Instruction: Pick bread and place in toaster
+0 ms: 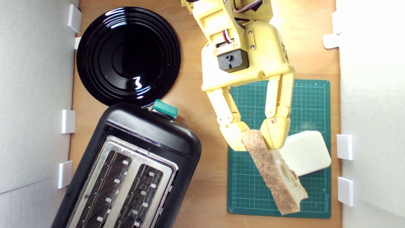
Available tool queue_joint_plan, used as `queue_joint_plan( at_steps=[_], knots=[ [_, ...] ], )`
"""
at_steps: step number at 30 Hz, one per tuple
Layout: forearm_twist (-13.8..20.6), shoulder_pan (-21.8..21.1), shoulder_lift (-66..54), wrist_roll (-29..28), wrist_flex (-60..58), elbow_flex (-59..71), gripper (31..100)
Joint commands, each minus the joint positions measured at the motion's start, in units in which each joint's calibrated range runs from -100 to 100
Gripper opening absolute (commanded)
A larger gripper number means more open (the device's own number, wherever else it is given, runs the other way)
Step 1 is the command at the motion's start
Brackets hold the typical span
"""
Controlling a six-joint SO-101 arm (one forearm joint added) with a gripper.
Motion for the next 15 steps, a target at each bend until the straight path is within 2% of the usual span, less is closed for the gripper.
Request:
queue_joint_plan(
  at_steps=[1,6,15],
  knots=[
    [2.9,0.7,-1.9,1.9,4.0,-6.0,54.8],
    [3.6,3.4,-1.9,2.8,12.2,-12.3,54.8],
    [3.2,10.2,-1.9,7.4,13.0,-13.4,54.8]
  ],
)
